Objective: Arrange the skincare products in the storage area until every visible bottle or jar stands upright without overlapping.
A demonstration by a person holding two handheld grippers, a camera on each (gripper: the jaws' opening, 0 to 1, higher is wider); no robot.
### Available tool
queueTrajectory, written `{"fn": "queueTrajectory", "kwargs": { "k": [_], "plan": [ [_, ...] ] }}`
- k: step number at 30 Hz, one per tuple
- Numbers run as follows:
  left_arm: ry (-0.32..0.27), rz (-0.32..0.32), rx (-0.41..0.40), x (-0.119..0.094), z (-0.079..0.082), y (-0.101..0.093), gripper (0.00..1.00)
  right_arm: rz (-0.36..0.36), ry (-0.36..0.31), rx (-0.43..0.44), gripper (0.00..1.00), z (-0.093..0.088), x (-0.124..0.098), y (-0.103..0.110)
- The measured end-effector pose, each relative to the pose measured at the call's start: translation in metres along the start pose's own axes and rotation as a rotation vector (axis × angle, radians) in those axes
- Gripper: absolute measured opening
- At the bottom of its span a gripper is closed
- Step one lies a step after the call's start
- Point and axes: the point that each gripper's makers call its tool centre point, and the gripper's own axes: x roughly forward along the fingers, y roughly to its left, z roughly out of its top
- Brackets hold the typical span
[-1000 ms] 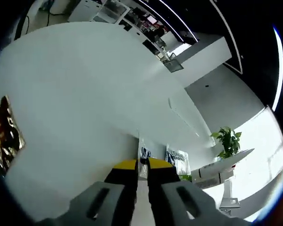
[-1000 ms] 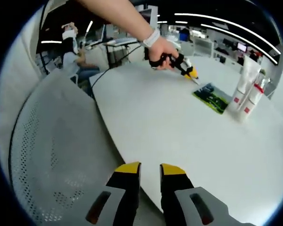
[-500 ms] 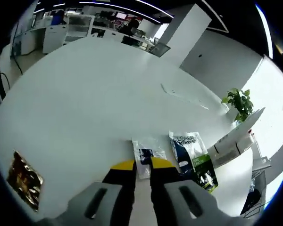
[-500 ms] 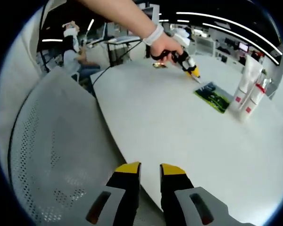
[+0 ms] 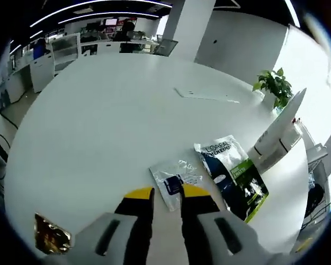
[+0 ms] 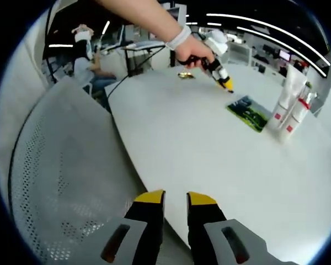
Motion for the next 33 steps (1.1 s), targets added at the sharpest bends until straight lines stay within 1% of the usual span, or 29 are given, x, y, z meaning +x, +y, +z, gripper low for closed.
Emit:
{"fn": "queueTrajectory", "kwargs": {
  "k": [4,5,6,8,10,13,14,17,19,20,21,22,23,24,26,29,30,31,32,33],
  "plan": [
    [-0.017,0.009,0.028,-0.009,0.007,0.006,0.14,-0.002,-0.002,-0.001,0.15,0.0,0.0,0.0],
    [-0.029,0.024,0.066,-0.013,0.011,0.012,0.15,-0.001,-0.001,-0.003,0.15,0.0,0.0,0.0],
    [-0.03,0.024,0.077,-0.015,0.011,0.014,0.16,0.0,-0.001,-0.003,0.15,0.0,0.0,0.0],
    [-0.016,0.039,0.101,-0.023,0.009,0.024,0.23,0.001,-0.003,-0.007,0.15,0.001,0.0,0.001],
    [-0.005,0.073,0.173,-0.033,0.007,0.037,0.27,0.003,-0.003,-0.008,0.15,0.001,0.0,0.001],
    [0.019,0.093,0.194,-0.044,0.002,0.057,0.3,0.007,-0.003,-0.01,0.15,0.001,0.0,0.002],
    [0.021,0.109,0.208,-0.052,0.0,0.065,0.32,0.008,-0.004,-0.01,0.15,0.001,0.0,0.002],
    [0.017,0.154,0.24,-0.067,-0.005,0.089,0.4,0.006,-0.004,-0.01,0.15,0.001,0.001,0.001],
    [0.026,0.165,0.244,-0.075,-0.013,0.101,0.46,0.005,-0.005,-0.007,0.15,0.001,0.0,0.001],
    [0.032,0.164,0.238,-0.077,-0.015,0.102,0.49,0.006,-0.006,-0.008,0.15,0.001,0.0,0.001],
    [0.057,0.149,0.176,-0.079,-0.023,0.107,0.53,0.008,-0.004,-0.008,0.15,0.001,0.001,0.002],
    [0.065,0.148,0.161,-0.08,-0.026,0.112,0.58,0.011,-0.001,-0.012,0.15,0.0,0.001,0.002],
    [0.064,0.161,0.172,-0.082,-0.027,0.117,0.6,0.011,-0.002,-0.016,0.15,0.001,0.001,0.003],
    [0.074,0.182,0.21,-0.088,-0.032,0.117,0.61,0.013,-0.003,-0.016,0.15,0.001,0.001,0.003],
    [0.109,0.194,0.239,-0.089,-0.042,0.126,0.59,0.013,-0.001,-0.017,0.15,0.0,0.001,0.003],
    [0.142,0.198,0.25,-0.087,-0.052,0.132,0.58,0.014,0.0,-0.015,0.15,0.001,0.001,0.003],
    [0.169,0.205,0.245,-0.089,-0.058,0.132,0.57,0.015,0.001,-0.015,0.15,0.0,0.001,0.003],
    [0.176,0.202,0.24,-0.09,-0.06,0.133,0.56,0.016,0.002,-0.016,0.15,0.0,0.001,0.003],
    [0.158,0.205,0.22,-0.09,-0.057,0.134,0.54,0.016,0.004,-0.017,0.15,0.0,0.001,0.003],
    [0.158,0.202,0.216,-0.09,-0.057,0.132,0.52,0.014,0.006,-0.017,0.15,-0.001,0.001,0.003]
  ]
}}
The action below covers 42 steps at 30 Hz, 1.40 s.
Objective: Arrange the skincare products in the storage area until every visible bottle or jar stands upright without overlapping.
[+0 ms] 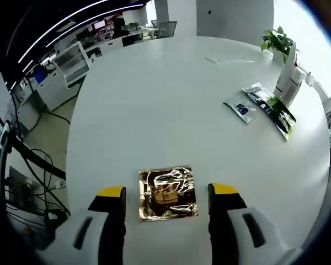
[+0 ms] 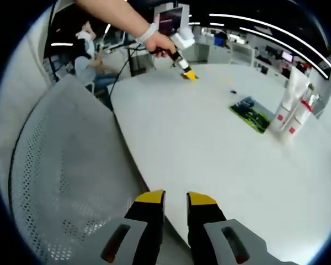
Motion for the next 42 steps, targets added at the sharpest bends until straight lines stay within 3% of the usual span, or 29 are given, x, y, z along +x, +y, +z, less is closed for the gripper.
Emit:
{"fn": "queueTrajectory", "kwargs": {
  "k": [2,6,13,20,26,30,38,42],
  "plan": [
    [0.003,-0.039,-0.031,-0.001,-0.002,-0.009,0.46,-0.001,0.003,0.001,0.15,-0.001,0.0,0.0],
    [0.002,-0.024,-0.047,-0.005,-0.004,-0.009,0.34,-0.003,0.006,-0.001,0.15,-0.001,0.0,-0.001],
    [0.017,-0.012,-0.053,-0.019,-0.012,-0.019,0.32,-0.009,0.009,-0.004,0.15,-0.001,0.0,-0.001],
    [-0.07,-0.054,-0.082,-0.038,-0.01,-0.049,0.32,-0.007,0.007,-0.009,0.15,-0.001,0.0,-0.001],
    [-0.141,-0.15,-0.09,-0.067,-0.018,-0.105,0.32,0.004,-0.022,0.025,0.17,0.004,-0.002,-0.002],
    [-0.186,-0.23,-0.086,-0.088,-0.021,-0.154,0.32,0.029,-0.147,0.122,0.18,0.026,-0.012,-0.003],
    [-0.214,-0.452,-0.027,-0.122,-0.046,-0.272,0.32,0.088,-0.318,0.423,0.22,0.05,-0.03,-0.021],
    [-0.212,-0.503,0.031,-0.131,-0.058,-0.31,0.32,0.142,-0.38,0.569,0.2,0.057,-0.041,-0.028]
  ]
}}
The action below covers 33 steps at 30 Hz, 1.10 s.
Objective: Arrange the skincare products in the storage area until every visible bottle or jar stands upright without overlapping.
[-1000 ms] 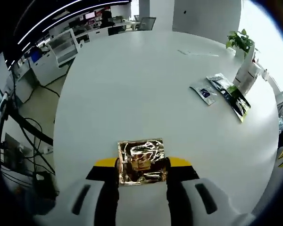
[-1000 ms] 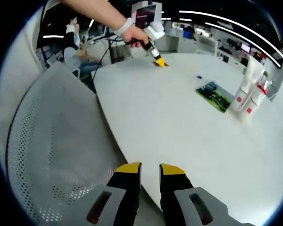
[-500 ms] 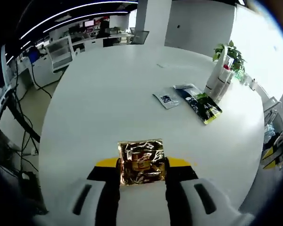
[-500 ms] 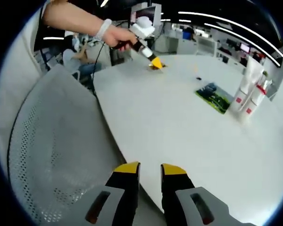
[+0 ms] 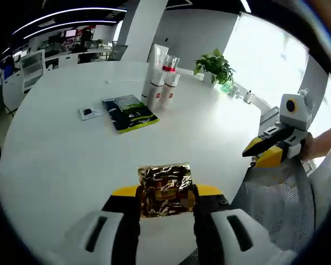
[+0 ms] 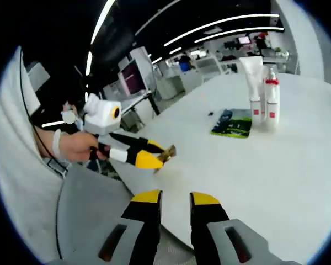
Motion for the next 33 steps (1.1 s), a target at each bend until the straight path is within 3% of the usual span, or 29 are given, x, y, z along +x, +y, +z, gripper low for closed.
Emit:
{"fn": "queueTrajectory", "kwargs": {
  "k": [4,7,9,14,19,23,28,30,33],
  "plan": [
    [0.001,-0.067,0.098,0.007,-0.006,-0.036,0.32,0.162,0.066,0.181,0.29,-0.011,0.003,0.018],
    [-0.029,-0.128,0.225,0.009,-0.004,-0.062,0.32,0.179,0.076,0.192,0.39,-0.013,0.007,0.021],
    [-0.02,-0.152,0.284,0.009,-0.006,-0.073,0.32,0.186,0.089,0.215,0.41,-0.015,0.007,0.023],
    [-0.047,-0.21,0.417,0.006,-0.003,-0.098,0.32,0.22,0.151,0.264,0.3,-0.026,0.008,0.027],
    [-0.076,-0.218,0.479,0.003,0.003,-0.105,0.33,0.234,0.194,0.262,0.14,-0.034,0.008,0.03],
    [-0.099,-0.23,0.496,0.0,0.005,-0.108,0.34,0.214,0.197,0.231,0.02,-0.035,0.005,0.026],
    [-0.101,-0.24,0.491,-0.002,0.003,-0.107,0.35,0.25,0.202,0.233,0.0,-0.035,0.003,0.033],
    [-0.1,-0.259,0.445,-0.005,0.001,-0.107,0.35,0.272,0.2,0.224,0.0,-0.035,0.002,0.037],
    [-0.13,-0.295,0.279,-0.011,0.003,-0.102,0.31,0.281,0.201,0.215,0.0,-0.034,0.001,0.039]
  ]
}}
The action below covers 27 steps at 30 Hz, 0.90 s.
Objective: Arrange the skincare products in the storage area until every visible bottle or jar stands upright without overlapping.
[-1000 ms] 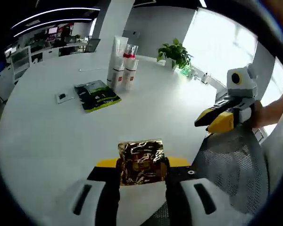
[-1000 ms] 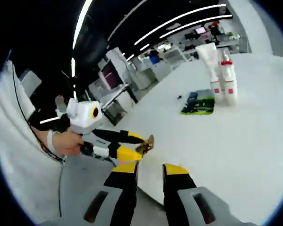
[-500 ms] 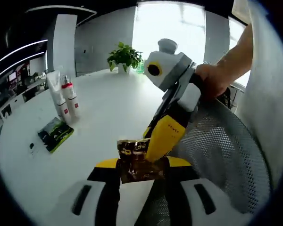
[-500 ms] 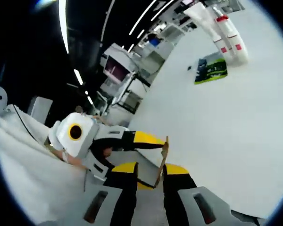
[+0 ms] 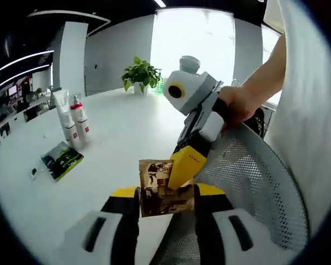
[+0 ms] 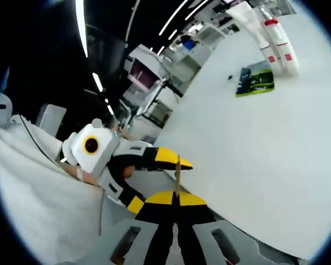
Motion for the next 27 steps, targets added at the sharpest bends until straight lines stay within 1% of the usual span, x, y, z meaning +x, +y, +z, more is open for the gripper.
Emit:
{"fn": "queueTrajectory", "kwargs": {
  "k": [1,2,3,5,6,7,8,9,10,11,12,14,17,19,20,21,22,25,27],
  "plan": [
    [-0.023,-0.008,-0.078,-0.003,0.001,0.005,0.29,0.002,-0.008,-0.004,0.0,0.001,-0.001,0.0],
    [-0.04,-0.012,-0.133,-0.005,0.003,0.008,0.27,0.008,-0.011,-0.001,0.0,0.002,-0.002,0.001],
    [-0.069,-0.048,-0.202,-0.007,0.006,0.009,0.26,0.029,-0.033,0.013,0.0,0.006,-0.003,0.005],
    [-0.106,-0.055,-0.293,-0.01,0.007,0.014,0.25,0.057,-0.063,0.033,0.0,0.012,-0.007,0.008],
    [-0.117,-0.06,-0.321,-0.011,0.008,0.014,0.24,0.065,-0.068,0.042,0.0,0.013,-0.008,0.008],
    [-0.136,-0.085,-0.368,-0.012,0.011,0.012,0.21,0.08,-0.068,0.051,0.0,0.013,-0.01,0.009],
    [-0.142,-0.114,-0.392,-0.013,0.012,0.008,0.13,0.096,-0.072,0.056,0.0,0.014,-0.011,0.013],
    [-0.147,-0.134,-0.423,-0.014,0.013,0.006,0.09,0.114,-0.071,0.062,0.0,0.014,-0.011,0.016],
    [-0.158,-0.142,-0.462,-0.016,0.014,0.008,0.09,0.119,-0.065,0.063,0.0,0.013,-0.01,0.017],
    [-0.162,-0.157,-0.48,-0.016,0.015,0.007,0.08,0.133,-0.064,0.071,0.0,0.013,-0.01,0.02],
    [-0.178,-0.186,-0.518,-0.019,0.018,0.005,0.06,0.14,-0.063,0.072,0.0,0.013,-0.01,0.021],
    [-0.176,-0.183,-0.538,-0.019,0.016,0.007,0.04,0.148,-0.064,0.076,0.0,0.013,-0.01,0.022],
    [-0.179,-0.212,-0.572,-0.022,0.018,0.005,0.0,0.156,-0.062,0.067,0.0,0.012,-0.01,0.024],
    [-0.193,-0.226,-0.592,-0.024,0.019,0.006,0.0,0.174,-0.072,0.071,0.0,0.014,-0.01,0.026],
    [-0.197,-0.234,-0.612,-0.025,0.02,0.006,0.0,0.176,-0.073,0.073,0.0,0.014,-0.01,0.027],
    [-0.197,-0.241,-0.615,-0.026,0.02,0.006,0.0,0.174,-0.075,0.078,0.01,0.015,-0.01,0.027],
    [-0.213,-0.248,-0.638,-0.028,0.023,0.007,0.0,0.172,-0.079,0.079,0.01,0.015,-0.01,0.026],
    [-0.222,-0.249,-0.63,-0.028,0.025,0.007,0.0,0.177,-0.093,0.084,0.02,0.018,-0.009,0.027],
    [-0.236,-0.264,-0.651,-0.029,0.027,0.006,0.0,0.18,-0.094,0.087,0.04,0.018,-0.008,0.027]
  ]
}}
